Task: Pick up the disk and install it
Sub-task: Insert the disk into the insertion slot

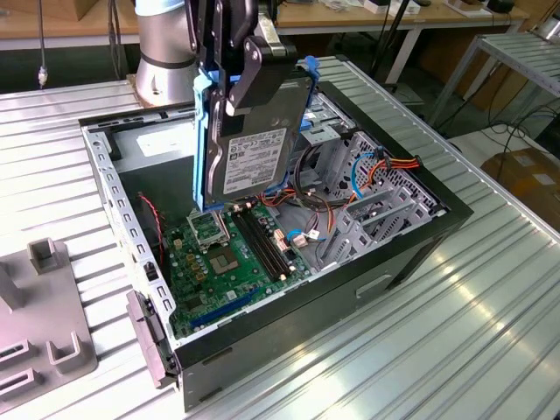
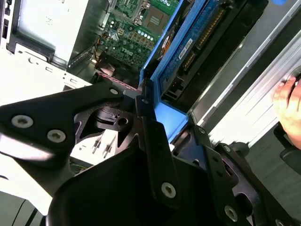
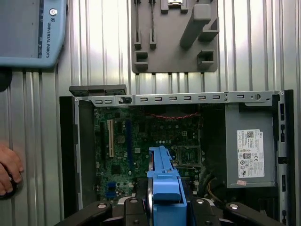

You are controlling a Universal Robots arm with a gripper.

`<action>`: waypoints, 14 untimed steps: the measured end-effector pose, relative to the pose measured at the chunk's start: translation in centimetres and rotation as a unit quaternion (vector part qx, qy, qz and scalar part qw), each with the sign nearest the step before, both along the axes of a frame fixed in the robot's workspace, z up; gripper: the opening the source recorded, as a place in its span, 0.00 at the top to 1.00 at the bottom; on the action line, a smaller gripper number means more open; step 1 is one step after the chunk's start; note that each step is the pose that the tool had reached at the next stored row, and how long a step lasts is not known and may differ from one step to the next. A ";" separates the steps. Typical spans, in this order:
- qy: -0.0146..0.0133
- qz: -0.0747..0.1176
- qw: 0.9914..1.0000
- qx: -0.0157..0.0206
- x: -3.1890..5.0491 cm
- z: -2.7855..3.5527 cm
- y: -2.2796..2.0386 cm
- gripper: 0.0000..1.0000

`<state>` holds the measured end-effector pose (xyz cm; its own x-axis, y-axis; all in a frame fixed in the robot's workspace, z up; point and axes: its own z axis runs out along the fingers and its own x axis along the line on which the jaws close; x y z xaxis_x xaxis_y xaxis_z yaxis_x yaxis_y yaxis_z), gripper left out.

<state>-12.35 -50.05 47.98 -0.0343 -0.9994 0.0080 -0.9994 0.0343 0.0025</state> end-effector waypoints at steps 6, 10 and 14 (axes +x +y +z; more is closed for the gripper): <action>0.000 0.000 1.000 -0.003 0.95 -0.07 -0.08 0.63; 0.000 0.000 1.000 -0.005 1.54 -0.09 -0.09 0.63; 0.000 0.000 1.000 -0.006 2.10 -0.11 -0.10 0.63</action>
<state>-10.25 -50.15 47.87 -0.0343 -0.9992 0.0194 -0.9994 0.0343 0.0021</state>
